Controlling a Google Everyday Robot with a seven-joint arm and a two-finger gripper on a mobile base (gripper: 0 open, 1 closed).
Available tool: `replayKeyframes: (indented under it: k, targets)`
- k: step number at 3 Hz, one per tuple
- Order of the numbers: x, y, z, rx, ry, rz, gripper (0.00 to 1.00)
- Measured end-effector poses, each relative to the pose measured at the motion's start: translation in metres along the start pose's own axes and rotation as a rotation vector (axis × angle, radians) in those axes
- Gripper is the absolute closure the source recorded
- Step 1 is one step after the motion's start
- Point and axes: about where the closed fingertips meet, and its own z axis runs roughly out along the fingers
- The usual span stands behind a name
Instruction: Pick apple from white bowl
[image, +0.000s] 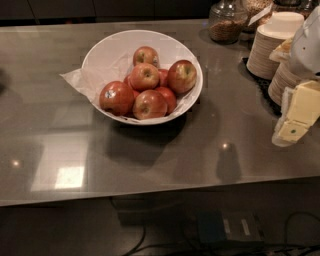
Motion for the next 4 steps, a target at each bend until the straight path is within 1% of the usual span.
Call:
replayKeyframes:
  k: [1,2,3,4]
  targets:
    - [0.0,0.0,0.0,0.0,0.0,0.0,0.0]
    - [-0.008,-0.008,0.009,0.009,-0.03,0.006,0.0]
    - [-0.025,-0.024,0.021,0.016,-0.088,-0.02,0.0]
    - [-0.047,-0.042,0.029,0.038,-0.161,-0.059,0.0]
